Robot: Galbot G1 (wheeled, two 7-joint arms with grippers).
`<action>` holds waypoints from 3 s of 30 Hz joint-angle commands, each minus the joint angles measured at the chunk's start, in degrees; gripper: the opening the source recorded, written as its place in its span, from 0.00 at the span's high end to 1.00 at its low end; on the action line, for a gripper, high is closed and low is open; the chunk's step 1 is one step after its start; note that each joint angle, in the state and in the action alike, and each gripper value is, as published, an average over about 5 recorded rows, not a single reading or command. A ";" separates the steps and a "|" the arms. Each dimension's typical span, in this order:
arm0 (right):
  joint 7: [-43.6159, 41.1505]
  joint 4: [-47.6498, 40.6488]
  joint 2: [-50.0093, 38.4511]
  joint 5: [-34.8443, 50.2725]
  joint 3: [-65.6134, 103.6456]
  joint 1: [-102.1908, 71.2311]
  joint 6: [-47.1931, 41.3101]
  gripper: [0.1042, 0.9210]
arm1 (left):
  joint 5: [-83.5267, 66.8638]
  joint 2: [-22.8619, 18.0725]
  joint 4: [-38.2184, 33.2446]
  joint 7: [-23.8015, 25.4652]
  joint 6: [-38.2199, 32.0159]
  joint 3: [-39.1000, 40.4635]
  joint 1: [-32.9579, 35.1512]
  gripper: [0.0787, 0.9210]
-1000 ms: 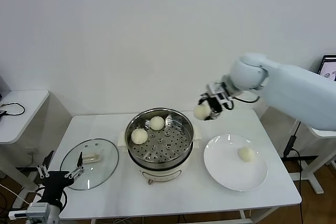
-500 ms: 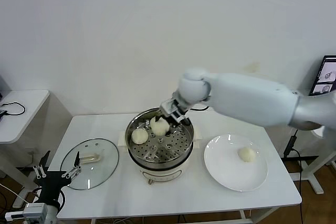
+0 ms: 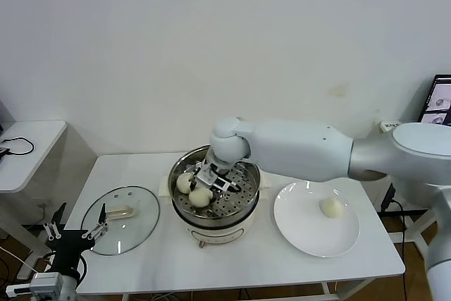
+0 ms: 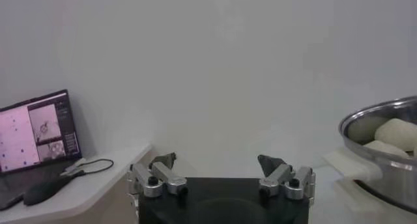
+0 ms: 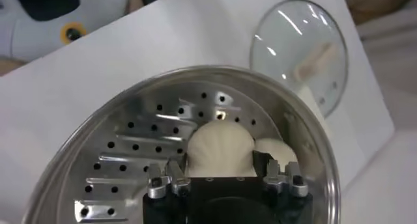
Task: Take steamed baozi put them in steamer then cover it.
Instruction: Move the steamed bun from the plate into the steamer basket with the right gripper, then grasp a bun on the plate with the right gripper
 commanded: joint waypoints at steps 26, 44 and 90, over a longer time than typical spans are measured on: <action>-4.06 6.91 -12.93 2.05 3.04 8.35 1.15 0.12 | 0.00 0.38 -0.23 0.08 -0.02 0.71 -0.51 0.12; -5.16 20.75 -50.82 2.69 13.28 -1.19 -20.93 0.12 | 0.50 2.86 0.13 0.21 0.16 2.91 -1.38 0.12; -0.51 -8.26 -34.90 -18.67 46.05 -42.39 -16.50 0.12 | 2.18 2.61 0.42 0.46 0.13 2.03 0.83 0.12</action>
